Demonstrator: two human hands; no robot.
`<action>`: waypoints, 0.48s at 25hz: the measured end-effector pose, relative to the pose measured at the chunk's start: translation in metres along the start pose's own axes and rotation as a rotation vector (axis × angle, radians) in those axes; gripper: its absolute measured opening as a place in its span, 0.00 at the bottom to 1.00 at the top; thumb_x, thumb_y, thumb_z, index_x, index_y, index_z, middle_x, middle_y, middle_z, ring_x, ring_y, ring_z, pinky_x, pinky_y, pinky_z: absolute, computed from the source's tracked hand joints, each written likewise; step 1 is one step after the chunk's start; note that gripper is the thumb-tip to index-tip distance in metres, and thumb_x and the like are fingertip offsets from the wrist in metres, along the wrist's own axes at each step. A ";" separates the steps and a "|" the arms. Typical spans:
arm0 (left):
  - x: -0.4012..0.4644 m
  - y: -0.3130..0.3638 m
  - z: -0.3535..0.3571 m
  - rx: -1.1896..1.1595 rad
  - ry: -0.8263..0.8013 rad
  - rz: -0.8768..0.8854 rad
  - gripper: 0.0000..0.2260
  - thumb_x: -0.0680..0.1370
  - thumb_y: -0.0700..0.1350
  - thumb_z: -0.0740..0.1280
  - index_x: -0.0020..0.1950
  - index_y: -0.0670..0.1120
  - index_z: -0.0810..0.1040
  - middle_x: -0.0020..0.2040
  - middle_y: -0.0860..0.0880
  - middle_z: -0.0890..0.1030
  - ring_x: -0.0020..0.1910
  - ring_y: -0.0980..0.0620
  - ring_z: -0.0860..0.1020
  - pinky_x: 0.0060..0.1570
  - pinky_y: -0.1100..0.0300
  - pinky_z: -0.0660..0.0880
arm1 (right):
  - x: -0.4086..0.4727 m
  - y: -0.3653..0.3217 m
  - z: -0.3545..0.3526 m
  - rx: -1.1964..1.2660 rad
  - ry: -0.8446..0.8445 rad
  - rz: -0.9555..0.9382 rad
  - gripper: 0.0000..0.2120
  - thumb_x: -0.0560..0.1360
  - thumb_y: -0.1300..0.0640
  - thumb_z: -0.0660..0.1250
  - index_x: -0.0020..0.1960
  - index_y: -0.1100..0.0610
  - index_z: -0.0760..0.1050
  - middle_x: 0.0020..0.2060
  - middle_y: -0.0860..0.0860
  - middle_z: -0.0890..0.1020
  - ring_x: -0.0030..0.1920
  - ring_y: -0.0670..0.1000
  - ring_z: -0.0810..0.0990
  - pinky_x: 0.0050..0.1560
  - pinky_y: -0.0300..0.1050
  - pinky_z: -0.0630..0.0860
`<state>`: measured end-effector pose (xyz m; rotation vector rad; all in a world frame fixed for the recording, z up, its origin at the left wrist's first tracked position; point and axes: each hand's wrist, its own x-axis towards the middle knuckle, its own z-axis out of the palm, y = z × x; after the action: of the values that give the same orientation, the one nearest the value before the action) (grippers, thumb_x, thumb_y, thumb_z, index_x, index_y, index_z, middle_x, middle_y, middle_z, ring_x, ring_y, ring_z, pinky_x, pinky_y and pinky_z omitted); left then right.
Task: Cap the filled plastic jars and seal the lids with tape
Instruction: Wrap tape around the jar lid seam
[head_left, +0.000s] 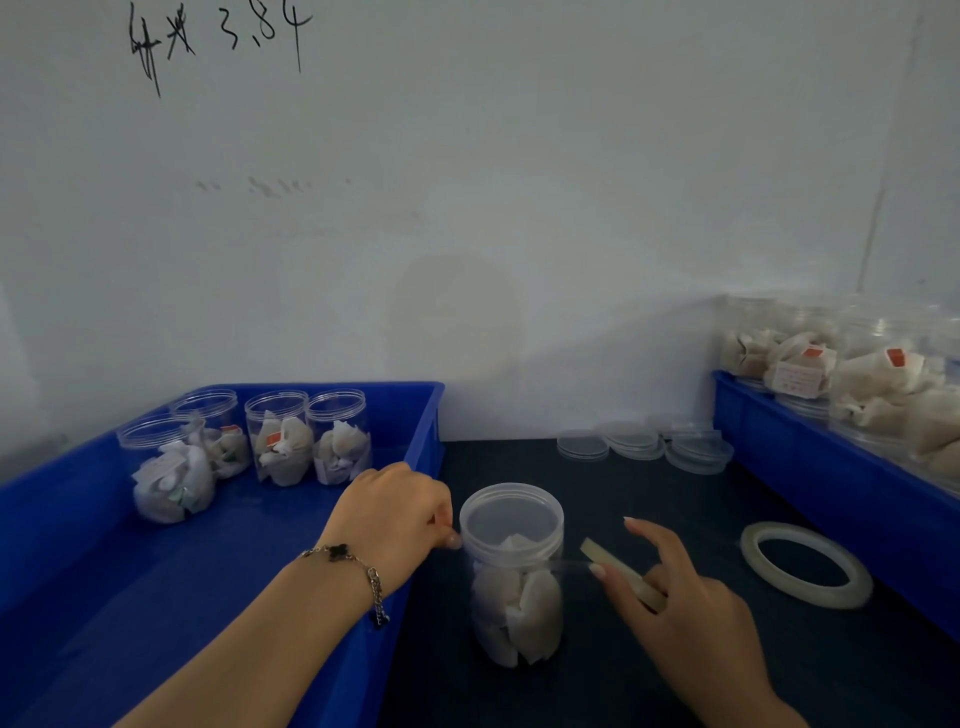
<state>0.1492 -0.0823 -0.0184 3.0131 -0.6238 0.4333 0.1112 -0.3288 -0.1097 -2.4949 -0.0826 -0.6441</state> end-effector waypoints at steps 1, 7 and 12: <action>0.000 -0.001 0.001 -0.009 0.007 -0.006 0.10 0.77 0.57 0.63 0.51 0.54 0.78 0.52 0.55 0.79 0.49 0.59 0.69 0.56 0.62 0.66 | 0.000 0.000 0.000 0.000 -0.001 0.002 0.38 0.61 0.25 0.45 0.67 0.39 0.60 0.25 0.45 0.75 0.27 0.40 0.75 0.28 0.33 0.68; -0.001 -0.001 0.004 0.017 0.038 -0.053 0.09 0.78 0.55 0.63 0.53 0.54 0.77 0.53 0.55 0.79 0.51 0.58 0.71 0.55 0.62 0.67 | 0.000 0.000 0.001 -0.008 0.005 -0.007 0.38 0.62 0.26 0.46 0.68 0.40 0.61 0.25 0.45 0.75 0.27 0.40 0.75 0.29 0.33 0.69; -0.003 -0.002 0.004 -0.304 0.149 -0.125 0.16 0.78 0.39 0.61 0.63 0.54 0.71 0.64 0.55 0.71 0.60 0.59 0.71 0.58 0.67 0.68 | -0.001 -0.001 0.000 0.028 0.006 -0.001 0.38 0.62 0.25 0.47 0.68 0.40 0.61 0.25 0.44 0.74 0.27 0.40 0.75 0.28 0.33 0.68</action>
<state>0.1489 -0.0797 -0.0233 2.6841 -0.4422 0.4994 0.1106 -0.3281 -0.1099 -2.4662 -0.0903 -0.6470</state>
